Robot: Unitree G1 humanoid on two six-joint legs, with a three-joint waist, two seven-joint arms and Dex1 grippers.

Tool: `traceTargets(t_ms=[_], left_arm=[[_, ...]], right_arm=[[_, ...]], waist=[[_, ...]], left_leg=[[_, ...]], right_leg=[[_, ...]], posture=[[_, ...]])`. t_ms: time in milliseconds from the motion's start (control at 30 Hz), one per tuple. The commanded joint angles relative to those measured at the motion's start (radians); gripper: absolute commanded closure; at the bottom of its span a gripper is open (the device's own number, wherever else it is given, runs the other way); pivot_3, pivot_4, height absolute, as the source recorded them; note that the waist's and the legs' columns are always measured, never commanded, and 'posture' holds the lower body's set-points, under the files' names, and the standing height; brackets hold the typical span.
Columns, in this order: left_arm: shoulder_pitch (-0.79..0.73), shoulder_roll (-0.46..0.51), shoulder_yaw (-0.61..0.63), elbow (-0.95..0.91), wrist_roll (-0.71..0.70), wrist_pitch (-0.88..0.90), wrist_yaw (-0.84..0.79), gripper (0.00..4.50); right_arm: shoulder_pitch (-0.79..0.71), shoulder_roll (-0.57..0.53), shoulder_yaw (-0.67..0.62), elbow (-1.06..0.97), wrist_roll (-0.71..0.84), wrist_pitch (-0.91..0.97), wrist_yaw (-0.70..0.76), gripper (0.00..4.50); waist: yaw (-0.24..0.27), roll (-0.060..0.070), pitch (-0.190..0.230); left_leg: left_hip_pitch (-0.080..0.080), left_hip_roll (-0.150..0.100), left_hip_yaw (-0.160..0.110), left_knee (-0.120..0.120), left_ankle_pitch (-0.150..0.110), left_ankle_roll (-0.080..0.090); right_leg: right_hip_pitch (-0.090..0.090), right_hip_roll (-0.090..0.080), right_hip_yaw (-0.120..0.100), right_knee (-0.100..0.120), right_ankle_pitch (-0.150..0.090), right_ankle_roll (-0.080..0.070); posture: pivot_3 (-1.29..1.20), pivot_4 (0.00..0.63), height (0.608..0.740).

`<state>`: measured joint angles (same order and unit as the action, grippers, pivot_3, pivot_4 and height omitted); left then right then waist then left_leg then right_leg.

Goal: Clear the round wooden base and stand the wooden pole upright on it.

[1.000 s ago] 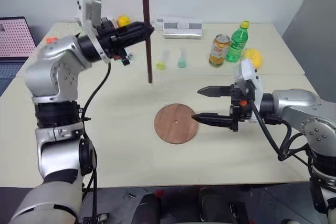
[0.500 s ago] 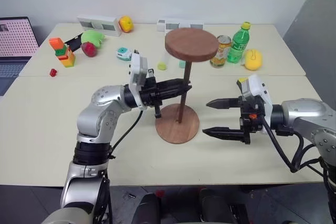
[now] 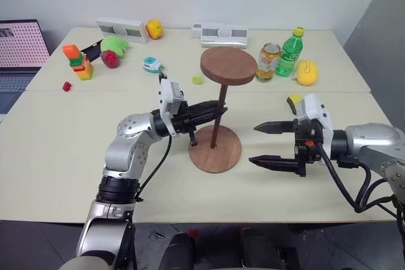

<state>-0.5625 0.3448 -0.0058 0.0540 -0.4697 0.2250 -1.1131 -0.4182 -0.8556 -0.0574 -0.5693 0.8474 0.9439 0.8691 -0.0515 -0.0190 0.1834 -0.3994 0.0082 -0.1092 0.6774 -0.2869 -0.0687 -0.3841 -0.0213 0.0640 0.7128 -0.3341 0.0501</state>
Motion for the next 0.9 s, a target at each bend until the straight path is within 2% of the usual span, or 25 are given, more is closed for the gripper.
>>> traceTargets(t_ms=[33, 900], left_arm=[[0.004, -0.011, -0.015, 0.006, 0.004, 0.005, 0.023, 4.26], [-0.016, -0.033, -0.016, -0.002, -0.011, -0.002, 0.065, 4.26]], right_arm=[[0.001, -0.014, -0.035, -0.036, 0.021, -0.008, -0.005, 0.00], [0.004, -0.008, -0.037, -0.035, 0.044, 0.002, -0.032, 0.00]], waist=[[0.000, 0.000, 0.000], [0.002, 0.000, 0.000]], left_leg=[[0.000, 0.000, 0.000, 0.000, 0.000, 0.000], [0.000, 0.000, 0.000, 0.000, 0.000, 0.000]], right_leg=[[0.000, 0.000, 0.000, 0.000, 0.000, 0.000], [0.000, 0.000, 0.000, 0.000, 0.000, 0.000]], posture=[[0.00, 0.150, 0.740], [0.00, 0.150, 0.740]])
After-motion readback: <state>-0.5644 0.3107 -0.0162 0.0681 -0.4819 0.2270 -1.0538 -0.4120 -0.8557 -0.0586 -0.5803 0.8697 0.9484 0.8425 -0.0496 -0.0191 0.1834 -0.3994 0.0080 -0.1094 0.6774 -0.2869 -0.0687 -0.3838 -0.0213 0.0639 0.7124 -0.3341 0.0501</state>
